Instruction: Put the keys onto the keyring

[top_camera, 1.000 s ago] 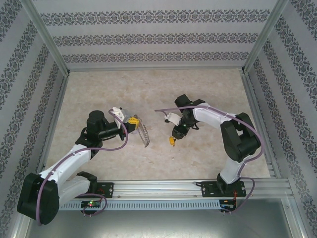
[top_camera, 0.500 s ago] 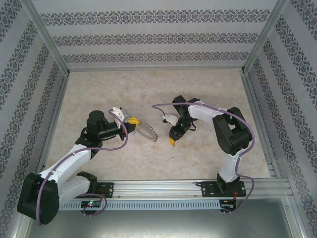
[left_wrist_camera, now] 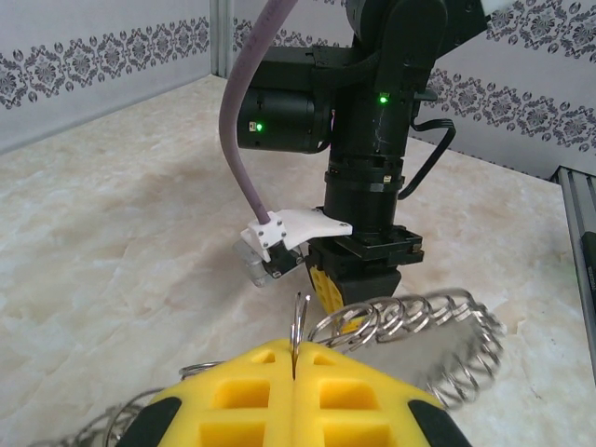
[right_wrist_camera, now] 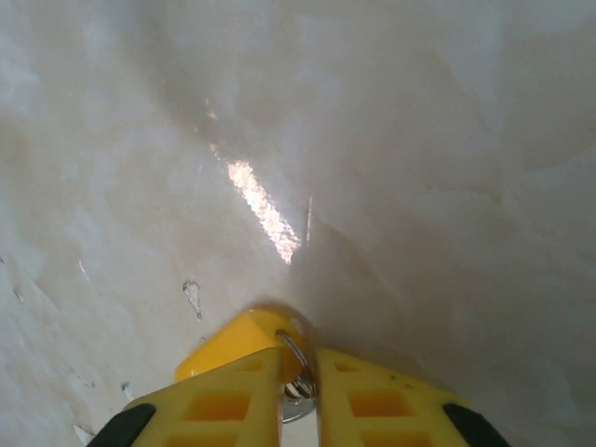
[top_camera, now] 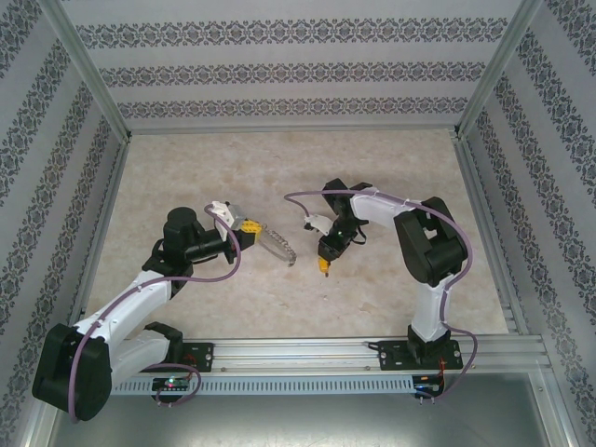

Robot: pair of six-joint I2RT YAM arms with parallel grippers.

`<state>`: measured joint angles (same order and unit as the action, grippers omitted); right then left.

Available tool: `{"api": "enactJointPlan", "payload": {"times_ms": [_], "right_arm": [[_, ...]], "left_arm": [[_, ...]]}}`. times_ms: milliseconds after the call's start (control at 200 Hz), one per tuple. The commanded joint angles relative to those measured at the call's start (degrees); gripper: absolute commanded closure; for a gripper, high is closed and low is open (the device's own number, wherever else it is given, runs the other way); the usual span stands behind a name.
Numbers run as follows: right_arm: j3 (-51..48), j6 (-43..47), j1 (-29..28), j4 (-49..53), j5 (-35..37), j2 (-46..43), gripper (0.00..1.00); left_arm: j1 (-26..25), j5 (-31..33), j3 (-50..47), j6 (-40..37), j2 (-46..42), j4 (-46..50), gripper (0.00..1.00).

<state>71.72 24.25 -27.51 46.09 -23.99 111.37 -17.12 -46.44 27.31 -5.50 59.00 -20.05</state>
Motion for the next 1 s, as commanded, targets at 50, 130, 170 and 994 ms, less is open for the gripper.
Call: {"api": "enactJointPlan", "payload": {"times_ms": [50,130,170,994], "right_arm": [[0.11,0.6,-0.27,1.64,-2.34,-1.22,0.96],[-1.08,1.67,-0.26,0.88,-3.85,-3.23,1.0],[-1.78,2.06,-0.27,0.35,-4.58,-4.36,1.0],[-5.96,8.62,-7.87,-10.67,-5.45,-31.83,1.0]], "left_arm": [[0.72,-1.23,0.36,0.76,-0.25,-1.63,1.0],[0.7,-2.3,1.12,-0.51,0.26,-0.35,1.0],[0.59,-3.08,2.09,-1.75,0.72,1.4,1.0],[-6.83,-4.27,7.72,-5.54,7.0,0.75,1.0]]}}
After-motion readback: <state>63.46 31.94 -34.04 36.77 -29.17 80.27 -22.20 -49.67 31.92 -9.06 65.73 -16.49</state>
